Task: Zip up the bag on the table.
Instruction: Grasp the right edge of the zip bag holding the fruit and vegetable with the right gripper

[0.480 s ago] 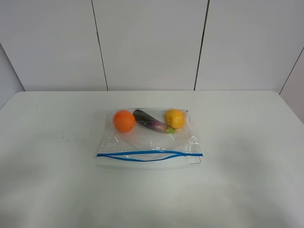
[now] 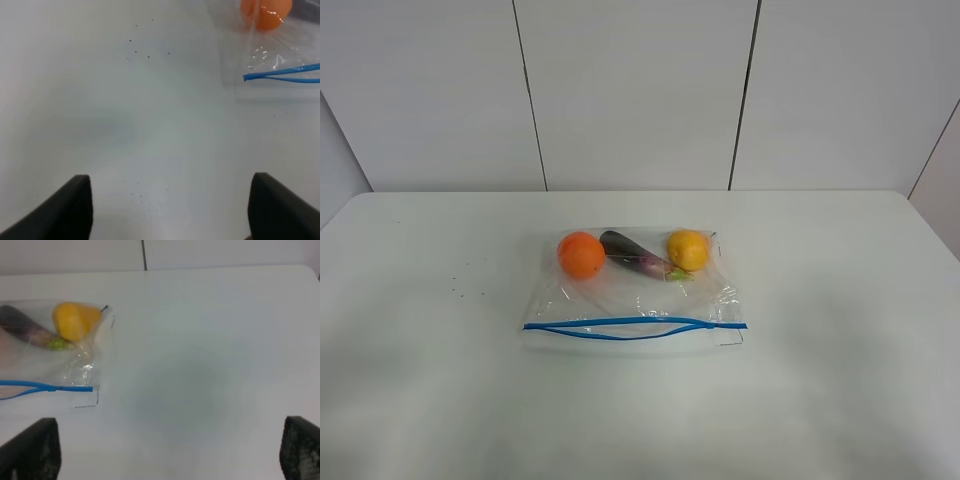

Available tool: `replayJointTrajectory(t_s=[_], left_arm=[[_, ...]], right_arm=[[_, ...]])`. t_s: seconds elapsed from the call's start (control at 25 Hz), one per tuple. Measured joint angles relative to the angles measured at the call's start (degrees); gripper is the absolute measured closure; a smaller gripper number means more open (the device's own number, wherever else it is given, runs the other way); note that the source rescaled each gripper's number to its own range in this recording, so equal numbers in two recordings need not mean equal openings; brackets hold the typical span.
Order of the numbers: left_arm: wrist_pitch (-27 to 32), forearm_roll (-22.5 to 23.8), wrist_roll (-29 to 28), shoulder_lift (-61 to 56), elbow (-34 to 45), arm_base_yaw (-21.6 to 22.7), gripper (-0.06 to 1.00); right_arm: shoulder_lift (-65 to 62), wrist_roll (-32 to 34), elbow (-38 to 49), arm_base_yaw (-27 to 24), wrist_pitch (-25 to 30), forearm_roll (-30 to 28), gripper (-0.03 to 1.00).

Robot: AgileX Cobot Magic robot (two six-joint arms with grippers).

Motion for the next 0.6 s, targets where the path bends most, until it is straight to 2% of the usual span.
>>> replayJointTrajectory(t_s=[0.24,0.6], left_arm=[[0.0,0.0,0.0,0.0,0.0,0.0,0.05],[0.0,0.0,0.0,0.0,0.0,0.0,0.05]], right_arm=[[10.88,0.0,-4.13,0.0,-0.4,1.68,0.0],[48.54,0.0,-17.14,0.0,-1.13,3.72,0.0]])
